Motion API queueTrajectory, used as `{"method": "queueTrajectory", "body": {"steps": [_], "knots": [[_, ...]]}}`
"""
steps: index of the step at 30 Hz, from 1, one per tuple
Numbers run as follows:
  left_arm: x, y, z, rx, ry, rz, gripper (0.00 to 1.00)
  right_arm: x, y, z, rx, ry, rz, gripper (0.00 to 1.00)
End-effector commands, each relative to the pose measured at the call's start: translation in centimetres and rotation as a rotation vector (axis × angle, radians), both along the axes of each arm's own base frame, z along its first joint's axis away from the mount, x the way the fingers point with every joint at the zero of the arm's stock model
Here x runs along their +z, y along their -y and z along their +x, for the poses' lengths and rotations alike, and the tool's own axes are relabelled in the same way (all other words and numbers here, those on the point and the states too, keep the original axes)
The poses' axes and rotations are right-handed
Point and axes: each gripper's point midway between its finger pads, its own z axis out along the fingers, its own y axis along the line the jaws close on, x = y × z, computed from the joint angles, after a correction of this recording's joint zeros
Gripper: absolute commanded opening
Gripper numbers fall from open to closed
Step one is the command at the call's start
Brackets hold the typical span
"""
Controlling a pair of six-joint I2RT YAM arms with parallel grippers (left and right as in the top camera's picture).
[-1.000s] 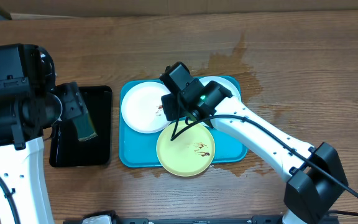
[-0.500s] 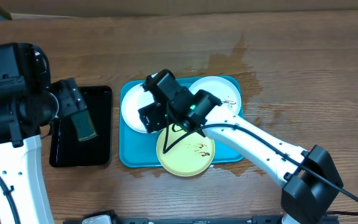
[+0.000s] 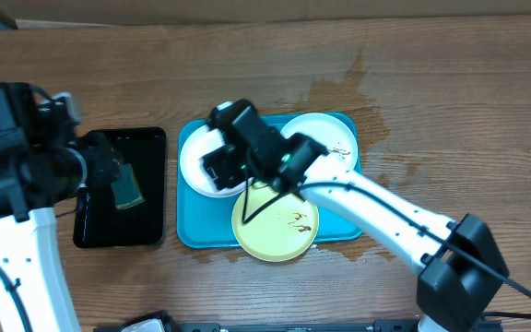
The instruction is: Clean dirty plates on tray and stack at the side
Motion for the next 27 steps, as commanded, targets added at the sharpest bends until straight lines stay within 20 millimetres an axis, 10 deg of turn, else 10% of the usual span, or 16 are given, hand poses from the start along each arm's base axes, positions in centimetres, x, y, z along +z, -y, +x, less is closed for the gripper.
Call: {"method": "queueTrajectory", "body": {"steps": [1, 6, 9, 13, 18, 22, 27], "knots": [[-2.0, 3.1, 0.4, -0.180, 0.006, -0.098, 0.04, 5.5, 6.2, 4.4, -0.177, 0.039, 0.052, 0.50], [-5.0, 3.7, 1.3, -0.192, -0.013, -0.143, 0.04, 6.7, 15.8, 7.3, -0.380, -0.016, 0.032, 0.46], [-5.5, 3.8, 1.4, -0.198, -0.013, -0.150, 0.04, 6.4, 18.5, 7.7, -0.416, -0.098, 0.084, 1.00], [-5.5, 4.8, 1.6, -0.235, -0.007, -0.146, 0.06, 6.3, 20.8, 8.1, -0.458, -0.150, 0.121, 0.95], [-5.4, 7.0, 1.8, -0.317, 0.004, -0.126, 0.07, 6.2, 20.7, 8.0, -0.456, -0.154, 0.119, 0.77], [-5.9, 5.1, 2.3, -0.198, -0.020, -0.038, 0.09, 6.3, 18.6, 7.1, -0.431, -0.176, 0.132, 0.63], [-6.1, 5.0, 2.5, -0.145, -0.035, -0.062, 0.65, 5.4, 13.2, 5.1, -0.310, -0.154, 0.088, 0.60]]}}
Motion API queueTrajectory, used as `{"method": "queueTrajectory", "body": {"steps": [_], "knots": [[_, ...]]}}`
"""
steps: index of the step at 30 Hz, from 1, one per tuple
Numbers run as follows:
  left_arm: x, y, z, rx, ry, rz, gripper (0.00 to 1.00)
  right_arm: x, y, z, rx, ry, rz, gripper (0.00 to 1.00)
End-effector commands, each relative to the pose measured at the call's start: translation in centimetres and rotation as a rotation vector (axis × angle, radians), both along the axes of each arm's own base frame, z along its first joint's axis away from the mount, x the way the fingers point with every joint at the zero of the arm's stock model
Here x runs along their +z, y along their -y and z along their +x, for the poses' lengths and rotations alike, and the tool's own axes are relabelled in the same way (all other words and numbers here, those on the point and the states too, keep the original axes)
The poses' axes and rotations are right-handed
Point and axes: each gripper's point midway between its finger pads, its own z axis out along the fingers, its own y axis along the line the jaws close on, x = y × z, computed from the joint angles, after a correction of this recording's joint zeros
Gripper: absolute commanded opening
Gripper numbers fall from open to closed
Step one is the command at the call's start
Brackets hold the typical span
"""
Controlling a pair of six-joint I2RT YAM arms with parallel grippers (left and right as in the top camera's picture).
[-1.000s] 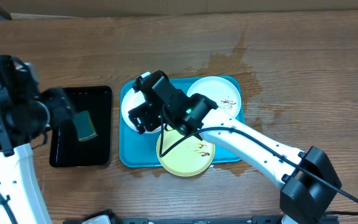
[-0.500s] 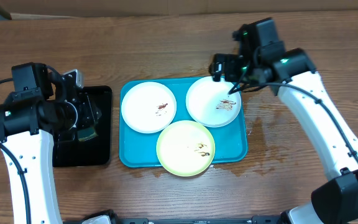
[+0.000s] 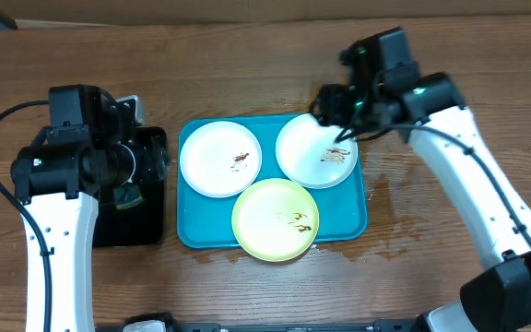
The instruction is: Clean dirty plates on tray and stack at the side
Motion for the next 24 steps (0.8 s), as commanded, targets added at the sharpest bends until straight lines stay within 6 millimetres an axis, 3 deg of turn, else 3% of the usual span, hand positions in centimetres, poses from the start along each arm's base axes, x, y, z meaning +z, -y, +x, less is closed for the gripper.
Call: {"method": "queueTrajectory", "body": {"steps": [1, 2, 6, 8, 12, 19, 24], "knots": [[-0.5, -0.3, 0.0, 0.047, -0.030, -0.005, 0.75, 0.0, -3.9, -1.1, 0.076, 0.040, -0.027, 0.60], [-0.7, -0.3, -0.2, 0.048, -0.042, -0.004, 0.80, -0.4, -5.1, -1.6, 0.097, 0.044, -0.034, 0.60], [-1.4, -0.7, -0.7, 0.058, -0.087, 0.018, 0.82, -2.3, -10.0, -3.9, 0.202, 0.049, -0.042, 0.59], [-1.5, -0.8, -0.8, 0.061, -0.091, 0.022, 0.82, -3.8, -11.2, -4.0, 0.211, 0.072, -0.100, 0.56], [-1.5, -0.8, -0.8, 0.064, -0.094, 0.020, 0.82, -5.5, -11.9, -2.5, 0.166, 0.159, -0.209, 0.52], [-1.5, -0.8, -0.9, 0.064, -0.100, 0.020, 0.81, -5.8, -13.3, 1.2, 0.113, 0.286, -0.193, 0.47], [-1.5, -0.8, -0.9, 0.064, -0.099, 0.020, 0.81, -8.8, -14.8, 2.7, 0.225, 0.355, -0.243, 0.46]]}}
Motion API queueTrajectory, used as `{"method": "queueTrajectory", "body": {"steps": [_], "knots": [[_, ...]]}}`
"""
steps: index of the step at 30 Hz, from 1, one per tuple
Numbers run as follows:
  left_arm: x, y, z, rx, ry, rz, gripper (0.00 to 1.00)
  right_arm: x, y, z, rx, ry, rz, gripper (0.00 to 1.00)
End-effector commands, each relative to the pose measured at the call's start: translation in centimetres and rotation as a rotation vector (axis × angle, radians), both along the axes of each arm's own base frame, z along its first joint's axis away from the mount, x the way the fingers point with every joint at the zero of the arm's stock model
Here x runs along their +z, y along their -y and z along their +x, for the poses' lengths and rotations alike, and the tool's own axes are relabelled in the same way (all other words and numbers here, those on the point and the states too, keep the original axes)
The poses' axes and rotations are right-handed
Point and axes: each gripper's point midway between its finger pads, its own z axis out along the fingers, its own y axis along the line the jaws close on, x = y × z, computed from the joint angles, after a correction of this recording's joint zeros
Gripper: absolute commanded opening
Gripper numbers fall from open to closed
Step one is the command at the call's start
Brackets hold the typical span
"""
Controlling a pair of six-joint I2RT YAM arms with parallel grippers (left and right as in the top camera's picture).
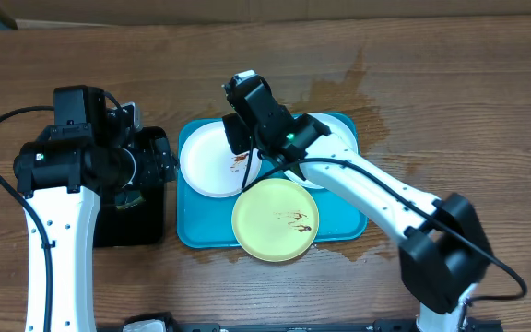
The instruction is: Clean dirty plates on tray and stack at the side
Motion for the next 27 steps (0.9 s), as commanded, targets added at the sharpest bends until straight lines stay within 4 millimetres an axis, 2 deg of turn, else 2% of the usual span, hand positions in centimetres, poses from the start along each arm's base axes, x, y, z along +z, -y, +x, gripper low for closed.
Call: {"method": "queueTrajectory", "body": {"steps": [1, 4, 6, 8, 10, 13, 20, 26, 27], "knots": [[-0.3, -0.2, 0.0, 0.016, -0.013, 0.002, 0.81, -3.0, -0.1, 0.9, 0.048, 0.024, -0.083, 0.47], [-0.3, -0.2, 0.0, 0.016, -0.013, 0.002, 0.81, -5.1, 0.6, 2.8, 0.001, 0.047, -0.118, 0.46], [-0.3, -0.2, 0.0, 0.016, -0.013, 0.002, 0.81, -5.8, 0.9, 3.4, -0.011, 0.048, -0.117, 0.44], [-0.3, -0.2, 0.0, 0.016, -0.014, 0.002, 0.81, -5.9, 1.2, 3.9, -0.022, 0.051, -0.112, 0.38], [-0.3, -0.1, 0.0, 0.016, -0.014, 0.002, 0.81, -5.9, 1.4, 4.0, -0.033, 0.044, -0.107, 0.37], [-0.3, -0.2, 0.0, 0.017, -0.014, 0.002, 0.80, -7.0, 1.2, 3.7, -0.020, 0.019, -0.106, 0.36], [-0.3, -0.1, 0.0, 0.016, -0.015, 0.002, 0.80, -11.5, 1.9, 3.3, -0.022, -0.049, -0.164, 0.36], [-0.3, -0.1, 0.0, 0.016, -0.015, 0.001, 0.81, -13.4, 2.3, 2.9, -0.020, -0.082, -0.193, 0.30], [-0.3, -0.1, 0.0, 0.016, -0.015, 0.002, 0.81, -13.4, 2.3, 2.9, -0.020, -0.082, -0.193, 0.26]]}}
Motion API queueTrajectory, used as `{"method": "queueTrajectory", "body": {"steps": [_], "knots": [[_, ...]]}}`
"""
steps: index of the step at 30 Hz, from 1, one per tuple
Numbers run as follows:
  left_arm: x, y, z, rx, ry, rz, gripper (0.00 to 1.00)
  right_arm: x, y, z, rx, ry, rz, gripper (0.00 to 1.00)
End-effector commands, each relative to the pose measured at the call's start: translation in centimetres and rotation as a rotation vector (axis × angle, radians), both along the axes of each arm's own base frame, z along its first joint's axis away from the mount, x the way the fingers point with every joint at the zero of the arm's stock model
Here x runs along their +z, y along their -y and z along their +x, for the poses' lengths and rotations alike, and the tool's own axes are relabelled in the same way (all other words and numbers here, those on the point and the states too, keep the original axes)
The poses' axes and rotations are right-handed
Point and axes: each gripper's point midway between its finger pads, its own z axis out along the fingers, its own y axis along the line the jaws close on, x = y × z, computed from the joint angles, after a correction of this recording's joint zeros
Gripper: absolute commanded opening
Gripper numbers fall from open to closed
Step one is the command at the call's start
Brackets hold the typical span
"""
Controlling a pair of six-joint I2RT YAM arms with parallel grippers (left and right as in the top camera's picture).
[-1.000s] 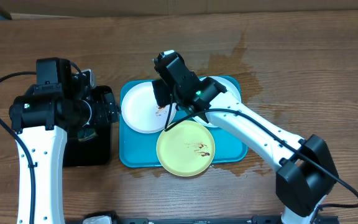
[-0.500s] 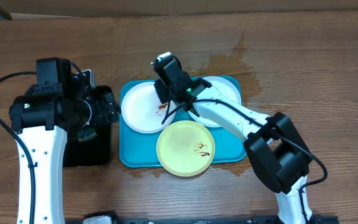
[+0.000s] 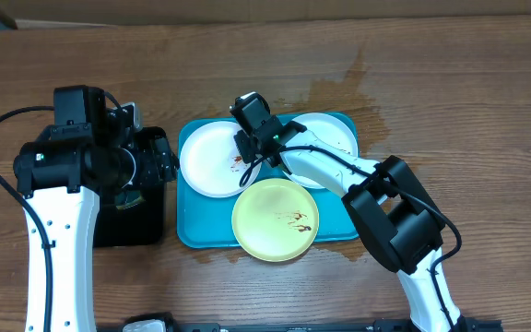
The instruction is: Clean dirty plates on tray and stack at the side
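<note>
A teal tray (image 3: 192, 235) holds three dirty plates. They are a white plate (image 3: 208, 159) at the left, a white plate (image 3: 328, 148) at the right and a yellow-green plate (image 3: 275, 219) in front. All three carry brown smears. My right gripper (image 3: 245, 159) hangs over the right rim of the left white plate, its fingers hidden under the wrist. My left gripper (image 3: 158, 157) is over the black bin (image 3: 104, 231) beside the tray, and its jaws are not clear. A greenish sponge (image 3: 129, 197) shows in the bin below it.
A wet stain (image 3: 339, 88) spreads on the wooden table behind the tray, with damp patches to the tray's right. The right arm's base (image 3: 404, 221) stands close to the tray's right front corner. Cardboard lines the far edge.
My right gripper has shifted a little nearer, from the tray's far edge onto the left white plate's right rim, and the arm has folded in closer. The left arm and the plates have not moved.
At first my right gripper was over the left white plate and the left arm reached over the bin from the left. Then the right arm was out by the right white plate. Later it was back between the white plates, and now at the left plate's rim.
</note>
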Motion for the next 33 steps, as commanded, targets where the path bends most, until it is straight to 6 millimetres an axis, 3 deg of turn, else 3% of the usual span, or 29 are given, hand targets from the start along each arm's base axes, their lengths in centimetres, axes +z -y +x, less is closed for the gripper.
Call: {"method": "queueTrajectory", "body": {"steps": [1, 5, 10, 13, 17, 20, 24, 29, 33], "knots": [[-0.3, -0.1, 0.0, 0.016, -0.014, 0.002, 0.81, -0.7, 0.2, 0.0, -0.006, -0.010, -0.005, 0.21], [-0.3, -0.1, 0.0, 0.016, -0.014, 0.002, 0.82, -0.3, 0.1, 0.3, -0.009, 0.001, 0.001, 0.04], [-0.3, -0.2, 0.0, 0.016, -0.014, 0.002, 0.82, 4.1, 0.5, 1.4, -0.108, 0.019, 0.084, 0.04], [-0.3, -0.2, 0.0, 0.016, -0.014, 0.002, 0.83, 7.8, 1.9, 1.6, -0.278, -0.010, 0.199, 0.04], [-0.3, -0.1, 0.0, 0.016, -0.014, 0.002, 0.83, 9.6, 3.7, 0.8, -0.469, -0.174, 0.360, 0.04], [-0.3, -0.1, 0.0, 0.016, -0.014, 0.002, 0.83, 8.9, 5.1, -0.7, -0.703, -0.443, 0.512, 0.04], [-0.4, -0.1, 0.0, 0.016, -0.017, 0.001, 0.83, 7.0, 7.9, -3.6, -1.051, -0.653, 0.495, 0.04], [-0.4, -0.1, -0.1, 0.016, -0.018, 0.001, 0.84, 6.2, 8.3, -6.4, -1.139, -0.715, 0.405, 0.04], [-0.4, -0.1, -0.1, 0.016, -0.018, 0.001, 0.84, 5.8, 7.3, -9.0, -1.136, -0.742, 0.328, 0.04]]}}
